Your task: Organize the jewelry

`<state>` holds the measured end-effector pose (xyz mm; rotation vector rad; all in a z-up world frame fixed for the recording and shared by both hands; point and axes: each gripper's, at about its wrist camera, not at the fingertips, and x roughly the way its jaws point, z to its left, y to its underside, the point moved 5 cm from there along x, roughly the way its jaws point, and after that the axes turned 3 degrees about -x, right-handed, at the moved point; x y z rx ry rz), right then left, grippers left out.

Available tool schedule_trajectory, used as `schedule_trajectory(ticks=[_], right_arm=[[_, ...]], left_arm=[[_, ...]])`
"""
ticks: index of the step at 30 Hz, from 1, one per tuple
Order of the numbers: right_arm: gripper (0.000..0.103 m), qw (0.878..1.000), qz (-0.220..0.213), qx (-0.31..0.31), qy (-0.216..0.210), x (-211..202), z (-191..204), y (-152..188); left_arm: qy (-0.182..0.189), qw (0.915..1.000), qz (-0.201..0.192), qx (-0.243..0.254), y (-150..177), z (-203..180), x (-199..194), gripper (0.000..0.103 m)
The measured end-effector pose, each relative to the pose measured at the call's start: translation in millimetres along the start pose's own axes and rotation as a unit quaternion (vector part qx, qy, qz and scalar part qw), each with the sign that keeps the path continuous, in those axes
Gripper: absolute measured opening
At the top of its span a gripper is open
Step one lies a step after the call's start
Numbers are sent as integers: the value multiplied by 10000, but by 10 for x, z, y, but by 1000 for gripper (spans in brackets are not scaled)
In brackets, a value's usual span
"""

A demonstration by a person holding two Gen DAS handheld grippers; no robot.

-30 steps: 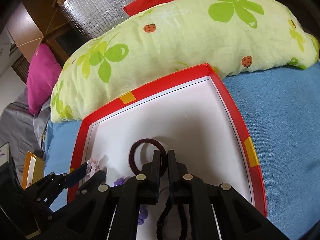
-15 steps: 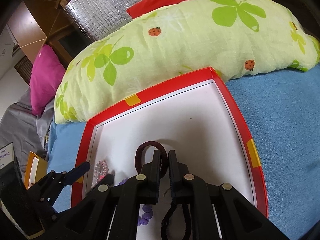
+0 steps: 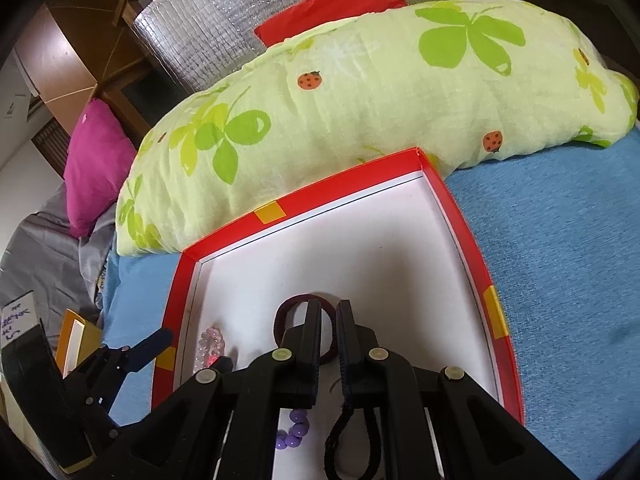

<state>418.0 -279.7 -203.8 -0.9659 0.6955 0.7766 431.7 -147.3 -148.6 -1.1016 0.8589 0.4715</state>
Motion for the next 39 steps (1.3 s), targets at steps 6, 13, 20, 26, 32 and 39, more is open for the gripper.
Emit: schedule_trajectory(ticks=[6, 13, 20, 26, 32, 39], right_arm=[[33, 9999, 120, 39, 44, -69, -11, 29], [34, 9998, -11, -133, 135, -238, 32, 86], [34, 9983, -184, -418, 363, -449, 74, 154], [34, 9961, -245, -596, 603, -612, 21, 232], [34, 9936, -324, -768, 761, -836, 1, 346], [34, 9926, -423, -836, 769, -1134, 42, 522]], left_arm=[[-137, 9998, 102, -106, 63, 16, -149, 68], [-260, 9995, 71, -144, 135, 13, -344, 68], [-264, 9993, -29, -248, 192, -10, -548, 68], [-344, 9977, -97, -569, 229, 47, -677, 69], [-457, 9958, -289, -735, 289, 86, -914, 69], [-490, 9937, -502, -879, 406, 48, -1246, 69]])
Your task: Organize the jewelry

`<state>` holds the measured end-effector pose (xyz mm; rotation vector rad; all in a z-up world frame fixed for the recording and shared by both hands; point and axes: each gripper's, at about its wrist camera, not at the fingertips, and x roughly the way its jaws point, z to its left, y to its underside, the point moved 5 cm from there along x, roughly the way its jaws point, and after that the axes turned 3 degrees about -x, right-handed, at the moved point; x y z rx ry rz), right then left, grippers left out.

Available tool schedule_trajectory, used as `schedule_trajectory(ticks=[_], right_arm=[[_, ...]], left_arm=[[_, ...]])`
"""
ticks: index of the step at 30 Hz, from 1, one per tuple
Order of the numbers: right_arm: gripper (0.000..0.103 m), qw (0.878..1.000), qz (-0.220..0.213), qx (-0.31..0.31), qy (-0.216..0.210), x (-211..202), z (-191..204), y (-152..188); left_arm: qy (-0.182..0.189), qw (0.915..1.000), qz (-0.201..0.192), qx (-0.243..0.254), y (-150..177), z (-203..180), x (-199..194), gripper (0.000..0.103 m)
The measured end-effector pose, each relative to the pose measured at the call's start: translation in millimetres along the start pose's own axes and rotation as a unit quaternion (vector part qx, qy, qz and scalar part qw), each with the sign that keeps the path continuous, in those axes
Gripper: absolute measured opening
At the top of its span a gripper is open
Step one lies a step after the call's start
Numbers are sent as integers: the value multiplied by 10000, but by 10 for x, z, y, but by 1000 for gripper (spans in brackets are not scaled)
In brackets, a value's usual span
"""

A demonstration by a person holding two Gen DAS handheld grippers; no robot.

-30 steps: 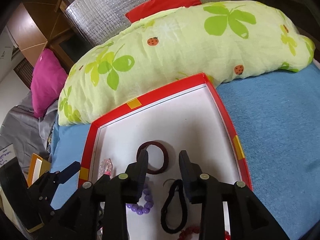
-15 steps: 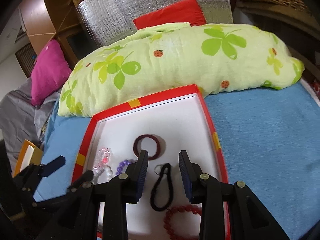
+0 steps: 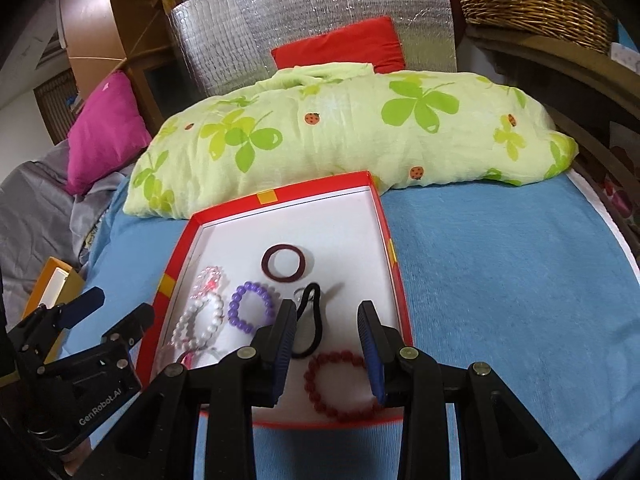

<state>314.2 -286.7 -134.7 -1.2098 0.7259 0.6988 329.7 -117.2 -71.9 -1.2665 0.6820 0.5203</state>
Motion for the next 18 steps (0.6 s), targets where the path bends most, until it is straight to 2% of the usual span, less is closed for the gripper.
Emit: schedule_trajectory(ticks=[11, 15, 16, 18], right_arm=[[35, 9983, -313, -481, 107, -511, 146, 267], [42, 9971, -429, -608, 133, -721, 190, 425], [50, 9968, -463, -639, 154, -772, 197, 465], [53, 9959, -566, -688, 171, -871, 219, 529]], left_arm=[[182, 9994, -225, -196, 186, 103, -494, 69], [219, 9989, -311, -277, 301, 179, -714, 69], [241, 9988, -321, -298, 341, 200, -768, 69], [251, 9985, -352, -324, 399, 238, -858, 69]])
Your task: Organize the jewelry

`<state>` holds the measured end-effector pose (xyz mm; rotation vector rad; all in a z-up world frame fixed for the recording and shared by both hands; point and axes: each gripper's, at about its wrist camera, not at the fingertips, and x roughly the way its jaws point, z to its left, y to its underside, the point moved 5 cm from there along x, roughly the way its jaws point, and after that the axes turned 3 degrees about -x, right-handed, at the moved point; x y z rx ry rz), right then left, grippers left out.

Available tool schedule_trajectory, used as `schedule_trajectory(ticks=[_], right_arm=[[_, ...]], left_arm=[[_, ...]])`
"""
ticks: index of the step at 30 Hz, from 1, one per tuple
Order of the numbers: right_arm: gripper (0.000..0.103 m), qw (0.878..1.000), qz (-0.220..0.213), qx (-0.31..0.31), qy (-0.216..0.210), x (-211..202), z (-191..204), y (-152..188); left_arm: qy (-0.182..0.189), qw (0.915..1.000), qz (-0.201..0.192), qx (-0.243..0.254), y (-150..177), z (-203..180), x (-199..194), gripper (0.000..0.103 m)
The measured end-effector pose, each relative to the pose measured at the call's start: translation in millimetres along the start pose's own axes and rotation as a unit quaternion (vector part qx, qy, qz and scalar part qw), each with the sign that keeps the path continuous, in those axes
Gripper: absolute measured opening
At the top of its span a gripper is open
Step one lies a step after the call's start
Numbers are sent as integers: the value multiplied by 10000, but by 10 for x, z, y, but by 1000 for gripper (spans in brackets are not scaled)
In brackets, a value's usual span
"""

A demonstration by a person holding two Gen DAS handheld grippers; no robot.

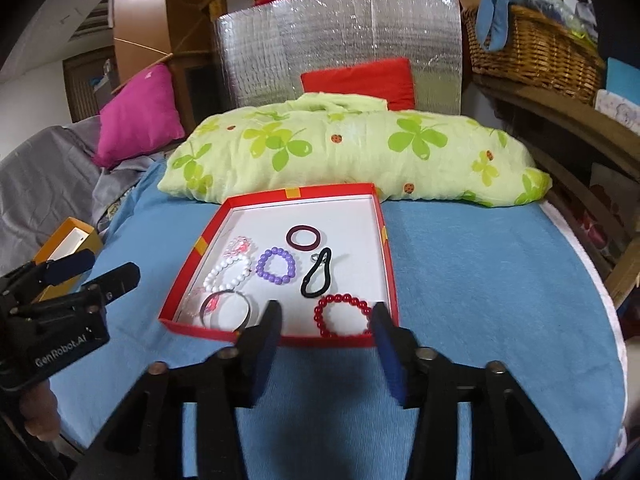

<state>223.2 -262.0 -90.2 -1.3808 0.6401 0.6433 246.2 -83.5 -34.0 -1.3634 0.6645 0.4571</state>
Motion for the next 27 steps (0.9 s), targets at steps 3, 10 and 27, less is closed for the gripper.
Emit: schedule_trajectory(ticks=[3, 10, 27], right_arm=[[53, 9999, -121, -70, -9, -169, 62, 93], [54, 9986, -497, -163, 85, -455, 248, 210], [55, 9986, -432, -276, 158, -280, 384, 215]], left_arm=[[18, 9999, -89, -61, 104, 59, -176, 69], [19, 9997, -222, -28, 265, 102, -428, 69], [5, 9998, -140, -173, 314, 228, -266, 69]])
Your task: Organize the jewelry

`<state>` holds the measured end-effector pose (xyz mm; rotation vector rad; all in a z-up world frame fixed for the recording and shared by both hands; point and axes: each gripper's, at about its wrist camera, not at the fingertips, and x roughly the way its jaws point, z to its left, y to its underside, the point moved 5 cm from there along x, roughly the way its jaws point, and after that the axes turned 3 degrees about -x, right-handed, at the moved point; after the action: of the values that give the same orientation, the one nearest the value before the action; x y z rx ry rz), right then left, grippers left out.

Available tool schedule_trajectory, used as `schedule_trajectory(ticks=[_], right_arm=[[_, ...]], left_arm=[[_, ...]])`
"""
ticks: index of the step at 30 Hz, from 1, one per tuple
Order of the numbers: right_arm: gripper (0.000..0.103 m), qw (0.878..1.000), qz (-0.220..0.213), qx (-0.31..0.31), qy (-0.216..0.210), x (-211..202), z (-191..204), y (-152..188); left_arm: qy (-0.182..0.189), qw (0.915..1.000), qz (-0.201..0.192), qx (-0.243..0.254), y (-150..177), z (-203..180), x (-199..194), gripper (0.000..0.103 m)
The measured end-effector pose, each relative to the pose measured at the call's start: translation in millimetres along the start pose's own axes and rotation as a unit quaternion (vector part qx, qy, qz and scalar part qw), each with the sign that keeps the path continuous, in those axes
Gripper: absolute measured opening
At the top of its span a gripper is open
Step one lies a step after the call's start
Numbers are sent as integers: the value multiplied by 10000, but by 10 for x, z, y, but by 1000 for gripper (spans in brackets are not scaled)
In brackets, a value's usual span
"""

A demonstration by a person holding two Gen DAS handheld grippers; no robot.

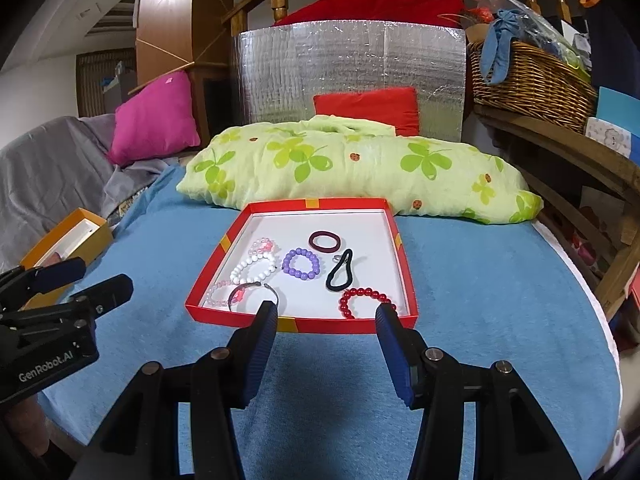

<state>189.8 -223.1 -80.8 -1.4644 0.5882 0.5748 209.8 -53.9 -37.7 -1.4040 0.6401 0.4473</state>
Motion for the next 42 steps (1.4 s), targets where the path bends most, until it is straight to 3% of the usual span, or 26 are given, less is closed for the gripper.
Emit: schedule_trajectory(ticks=[42], right_arm=[[56, 10000, -14, 35, -85, -24, 7, -5]], left_arm=[[-84, 10000, 18, 36, -1, -17, 44, 69]])
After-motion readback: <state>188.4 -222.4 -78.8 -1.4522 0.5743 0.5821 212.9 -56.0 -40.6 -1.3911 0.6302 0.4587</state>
